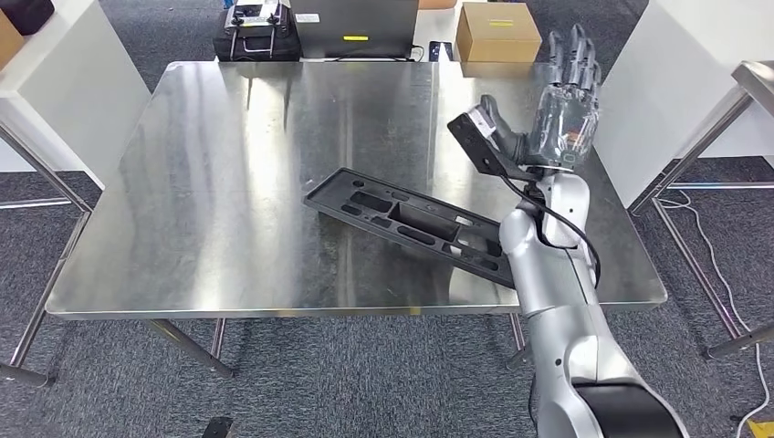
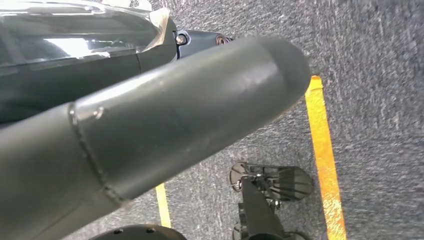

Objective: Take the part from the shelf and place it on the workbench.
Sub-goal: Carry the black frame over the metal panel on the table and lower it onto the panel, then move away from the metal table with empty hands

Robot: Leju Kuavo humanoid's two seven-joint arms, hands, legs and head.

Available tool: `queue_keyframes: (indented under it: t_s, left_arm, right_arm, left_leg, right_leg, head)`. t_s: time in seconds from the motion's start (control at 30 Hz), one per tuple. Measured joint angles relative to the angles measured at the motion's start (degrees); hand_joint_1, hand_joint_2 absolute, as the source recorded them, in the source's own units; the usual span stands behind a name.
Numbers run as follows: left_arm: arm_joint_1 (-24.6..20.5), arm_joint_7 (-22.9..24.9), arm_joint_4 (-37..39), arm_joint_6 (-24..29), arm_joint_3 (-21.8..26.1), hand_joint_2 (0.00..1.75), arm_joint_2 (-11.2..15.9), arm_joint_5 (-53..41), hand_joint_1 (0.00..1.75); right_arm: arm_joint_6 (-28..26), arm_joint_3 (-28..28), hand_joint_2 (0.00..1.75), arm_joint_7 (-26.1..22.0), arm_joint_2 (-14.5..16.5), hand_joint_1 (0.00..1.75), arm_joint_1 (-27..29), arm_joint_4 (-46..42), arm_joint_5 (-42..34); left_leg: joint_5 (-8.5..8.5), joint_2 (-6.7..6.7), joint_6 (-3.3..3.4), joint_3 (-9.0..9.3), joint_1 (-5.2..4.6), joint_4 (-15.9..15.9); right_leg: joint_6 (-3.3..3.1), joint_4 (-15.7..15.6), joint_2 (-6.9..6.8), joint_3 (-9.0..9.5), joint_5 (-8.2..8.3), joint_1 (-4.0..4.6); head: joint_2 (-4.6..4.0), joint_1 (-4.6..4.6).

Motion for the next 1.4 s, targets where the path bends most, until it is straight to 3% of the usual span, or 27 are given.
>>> queue_keyframes:
  t_s: [0.23, 0.4, 0.53, 0.6, 0.7, 0.73, 0.77, 0.8, 0.83, 0.9, 0.93, 1.0, 1.07, 1.13, 1.2, 1.23, 1.27, 1.3, 1.33, 1.4]
  left_arm:
    - [1.8, -0.9, 0.0, 2.0, 3.0, 0.00, 0.0, 2.6, 0.00]
    - [2.2, 1.1, 0.0, 3.7, 5.8, 0.00, 0.1, 5.4, 0.00]
    - [2.5, 2.4, 0.0, 4.9, 8.1, 0.00, 0.0, 7.2, 0.00]
    - [2.5, 3.0, 0.0, 6.0, 9.3, 0.00, -0.1, 8.3, 0.00]
    - [2.5, 3.2, 0.0, 7.2, 10.9, 0.00, -0.5, 9.4, 0.00]
    - [2.5, 3.2, 0.0, 7.4, 11.4, 0.00, -0.6, 9.7, 0.00]
    - [2.5, 3.2, 0.0, 7.6, 11.8, 0.00, -0.8, 9.9, 0.00]
    - [2.6, 3.1, 0.0, 7.7, 12.2, 0.00, -0.9, 10.1, 0.00]
    - [2.6, 3.0, 0.0, 7.8, 12.5, 0.00, -1.0, 10.3, 0.00]
    - [2.5, 2.8, 0.0, 7.8, 13.2, 0.00, -1.3, 10.7, 0.00]
    - [2.5, 2.7, 0.0, 7.8, 13.4, 0.00, -1.4, 10.9, 0.00]
    - [2.5, 2.5, 0.0, 7.8, 13.8, 0.00, -1.5, 11.0, 0.00]
    - [2.6, 2.5, 0.0, 7.9, 14.1, 0.00, -1.5, 11.1, 0.00]
    - [2.6, 2.4, 0.0, 7.9, 14.4, 0.00, -1.6, 11.1, 0.00]
    - [2.6, 2.4, 0.0, 7.9, 14.7, 0.00, -1.6, 11.3, 0.00]
    - [2.6, 2.3, 0.0, 7.9, 14.8, 0.00, -1.6, 11.5, 0.00]
    - [2.6, 2.2, 0.0, 7.8, 14.9, 0.00, -1.6, 11.6, 0.00]
    - [2.6, 2.1, 0.0, 7.8, 15.0, 0.00, -1.6, 11.8, 0.00]
    - [2.6, 2.0, 0.0, 7.8, 15.1, 0.00, -1.6, 11.9, 0.00]
    - [2.5, 1.9, 0.0, 7.7, 15.2, 0.00, -1.7, 12.1, 0.00]
  right_arm:
    - [0.0, -0.2, 0.00, -14.4, 0.5, 0.00, 18.2, -23.9, -24.0]
    - [8.8, 2.2, 0.00, -23.7, 0.2, 0.00, 32.5, -33.0, -49.1]
    - [13.0, 2.4, 0.00, -26.7, 0.0, 0.00, 43.5, -35.3, -56.2]
    - [14.2, 1.6, 0.00, -27.2, -0.1, 0.00, 47.5, -35.4, -57.6]
    - [16.7, -0.6, 0.00, -27.8, -0.1, 0.00, 51.2, -35.5, -61.8]
    - [17.4, -1.5, 0.00, -28.0, -0.1, 0.00, 51.9, -35.5, -63.0]
    - [18.0, -2.3, 0.00, -28.2, -0.1, 0.00, 52.4, -35.5, -63.9]
    - [18.4, -3.1, 0.00, -28.3, -0.1, 0.00, 52.7, -35.5, -64.5]
    - [18.7, -3.7, 0.00, -28.4, 0.0, 0.00, 52.8, -35.5, -64.8]
    - [19.0, -4.5, 0.00, -28.5, 0.2, 0.00, 52.8, -35.5, -64.8]
    - [19.0, -4.9, 0.00, -28.5, 0.3, 0.00, 52.8, -35.5, -64.7]
    - [19.0, -5.6, 0.00, -28.5, 0.5, 0.00, 52.8, -35.5, -64.4]
    - [19.0, -6.0, 0.00, -28.4, 0.7, 0.00, 52.7, -35.5, -64.3]
    - [19.0, -6.2, 0.00, -28.5, 0.9, 0.00, 52.7, -35.5, -64.2]
    - [19.1, -6.4, 0.00, -28.5, 1.1, 0.00, 52.7, -35.5, -64.3]
    - [19.2, -6.6, 0.00, -28.5, 1.1, 0.00, 52.8, -35.5, -64.4]
    - [19.3, -6.9, 0.00, -28.5, 1.1, 0.00, 52.8, -35.5, -64.5]
    - [19.4, -7.2, 0.00, -28.5, 1.2, 0.00, 52.8, -35.5, -64.6]
    - [19.5, -7.6, 0.00, -28.5, 1.3, 0.00, 52.8, -35.5, -64.8]
    - [19.7, -8.2, 0.00, -28.6, 1.4, 0.00, 52.8, -35.8, -65.2]
  left_leg:
    - [-0.50, -0.01, 0.20, 0.08, -0.36, 0.0]
    - [-1.03, -0.07, 0.78, 0.47, -0.71, 0.2]
    - [-0.87, -0.04, 1.71, 0.84, -0.98, 0.0]
    - [-0.51, 0.15, 2.25, 1.14, -0.75, -0.4]
    - [-0.25, 0.37, 2.69, 0.90, -0.90, -0.4]
    - [-0.12, 0.38, 2.75, 0.71, -1.05, -0.4]
    - [0.04, 0.38, 2.76, 0.51, -1.18, -0.4]
    - [0.24, 0.37, 2.68, 0.32, -1.27, -0.4]
    - [0.46, 0.35, 2.51, 0.15, -1.32, -0.4]
    - [0.90, 0.33, 1.97, -0.09, -1.44, -0.3]
    - [1.10, 0.32, 1.65, -0.15, -1.49, -0.1]
    - [1.57, 0.26, 0.93, -0.21, -1.48, 0.0]
    - [0.78, 0.27, 0.21, -0.68, -1.21, 0.7]
    - [-3.64, 0.48, -0.60, -2.12, -0.78, 4.7]
    - [-9.17, 0.66, -1.42, -4.03, -0.36, 12.0]
    - [-10.58, 0.69, -1.71, -4.43, -0.15, 14.9]
    - [-10.89, 0.73, -1.93, -3.99, 0.05, 16.1]
    - [-10.16, 0.79, -2.05, -2.48, 0.25, 15.3]
    - [-8.85, 0.86, -2.09, 0.07, 0.41, 12.3]
    - [-6.88, 0.91, -1.96, 6.13, 0.56, 4.0]
  right_leg:
    - [0.47, -0.1, -0.03, 0.14, -0.32, -0.29]
    - [1.13, -0.1, -0.09, 0.65, -0.74, -0.67]
    - [1.63, 0.1, -0.11, 0.85, -1.04, -1.11]
    - [1.17, 3.1, -0.14, -0.21, -3.35, -1.16]
    - [0.14, 14.4, -0.16, -4.39, -9.37, -0.86]
    - [0.15, 16.8, -0.16, -4.99, -10.38, -0.71]
    - [0.31, 17.1, -0.16, -4.50, -10.55, -0.55]
    - [0.52, 15.1, -0.16, -2.76, -9.96, -0.44]
    - [0.65, 11.1, -0.17, -0.02, -9.00, -0.36]
    - [0.42, 3.5, -0.11, 5.14, -7.24, -0.06]
    - [0.11, 1.5, -0.05, 6.31, -6.75, 0.12]
    - [-0.62, 1.0, 0.07, 6.14, -6.09, 0.40]
    - [-1.66, 0.8, -0.10, 5.57, -5.53, -0.06]
    - [-2.82, 0.6, -0.36, 4.98, -4.59, -0.44]
    - [-3.25, 0.7, -0.49, 4.06, -3.67, -0.33]
    - [-3.14, 0.8, -0.55, 3.47, -3.22, -0.33]
    - [-2.99, 0.8, -0.60, 2.93, -2.78, -0.34]
    - [-2.77, 0.9, -0.63, 2.43, -2.42, -0.39]
    - [-2.51, 1.0, -0.65, 2.04, -2.12, -0.46]
    - [-1.87, 1.1, -0.68, 1.52, -1.61, -0.47]
  head:
    - [0.00, -0.03]
    - [-0.01, 0.00]
    - [0.00, -0.03]
    - [0.00, 0.07]
    - [0.00, 0.23]
    - [0.01, 0.26]
    - [0.01, 0.29]
    - [0.00, 0.28]
    - [0.00, 0.31]
    - [-0.01, 0.24]
    - [0.00, 0.26]
    - [0.01, 0.28]
    - [0.01, 0.35]
    - [0.01, 0.21]
    - [0.01, 0.03]
    - [0.01, 0.04]
    - [0.00, 0.03]
    - [0.00, 0.03]
    - [0.00, 0.03]
    - [0.00, 0.02]
